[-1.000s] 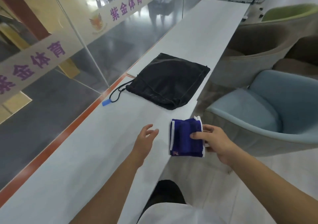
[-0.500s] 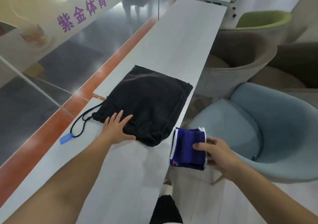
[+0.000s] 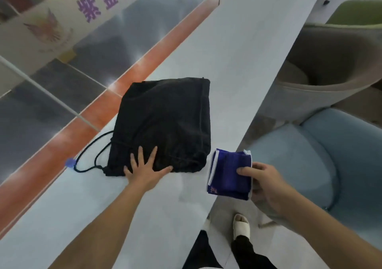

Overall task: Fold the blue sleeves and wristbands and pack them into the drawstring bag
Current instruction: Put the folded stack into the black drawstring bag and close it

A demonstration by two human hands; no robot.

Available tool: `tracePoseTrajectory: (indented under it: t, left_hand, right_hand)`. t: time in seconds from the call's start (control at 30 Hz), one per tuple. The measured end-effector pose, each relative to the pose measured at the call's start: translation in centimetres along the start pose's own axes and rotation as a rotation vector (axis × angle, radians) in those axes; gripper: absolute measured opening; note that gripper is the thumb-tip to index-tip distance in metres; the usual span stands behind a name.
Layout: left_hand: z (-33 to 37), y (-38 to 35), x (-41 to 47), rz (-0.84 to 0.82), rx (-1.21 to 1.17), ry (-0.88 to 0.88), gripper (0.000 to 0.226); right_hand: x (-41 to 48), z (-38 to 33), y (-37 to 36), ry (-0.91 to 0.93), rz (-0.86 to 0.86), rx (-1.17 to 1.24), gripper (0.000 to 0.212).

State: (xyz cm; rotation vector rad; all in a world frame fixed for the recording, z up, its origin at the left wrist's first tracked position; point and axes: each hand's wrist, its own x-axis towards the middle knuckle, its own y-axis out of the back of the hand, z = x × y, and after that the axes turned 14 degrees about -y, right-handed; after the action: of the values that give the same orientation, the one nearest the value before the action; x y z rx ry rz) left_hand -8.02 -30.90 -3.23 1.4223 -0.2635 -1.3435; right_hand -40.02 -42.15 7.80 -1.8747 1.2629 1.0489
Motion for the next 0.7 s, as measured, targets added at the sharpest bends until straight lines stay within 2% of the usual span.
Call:
tracePoseTrajectory:
  t: [0.2, 0.27, 0.3, 0.37, 0.43, 0.5, 0.6, 0.7]
  left_hand:
    - [9.4, -4.9, -6.4, 0.037, -0.402, 0.414, 0.102]
    - [12.6, -5.3, -6.9, 0.013, -0.439, 0.476, 0.094]
    - [13.9, -5.4, -7.2, 0.007, -0.391, 0.448, 0.089]
    - [15.4, -5.5, -8.0, 0.033, -0.189, 0.278, 0.081]
    - [15.8, -5.4, -8.7, 0.088, 0.007, 0.119, 0.078]
    - [15.9, -5.0, -8.5, 0.147, 0.107, 0.039, 0.078]
    - [16.5, -3.8, -6.7, 0.213, 0.102, -0.087, 0.079]
    - [17.3, -1.9, -3.8, 0.133, 0.009, -0.150, 0.076]
  right_hand:
    - [1.3, -2.9, 1.5, 0.034, -0.035, -0.097, 0.043]
    - [1.7, -3.5, 2.6, 0.031, -0.048, -0.099, 0.034]
    - [1.8, -3.7, 3.2, 0.027, -0.058, -0.097, 0.028]
    - [2.0, -3.9, 4.6, 0.017, -0.074, -0.090, 0.018]
    - [2.2, -3.9, 5.9, 0.010, -0.080, -0.082, 0.015]
    - [2.3, -3.6, 7.1, 0.007, -0.075, -0.073, 0.011]
    - [2.3, -3.0, 8.3, -0.008, -0.072, -0.063, 0.008]
    - [2.0, -2.5, 9.1, -0.020, -0.072, -0.046, 0.008]
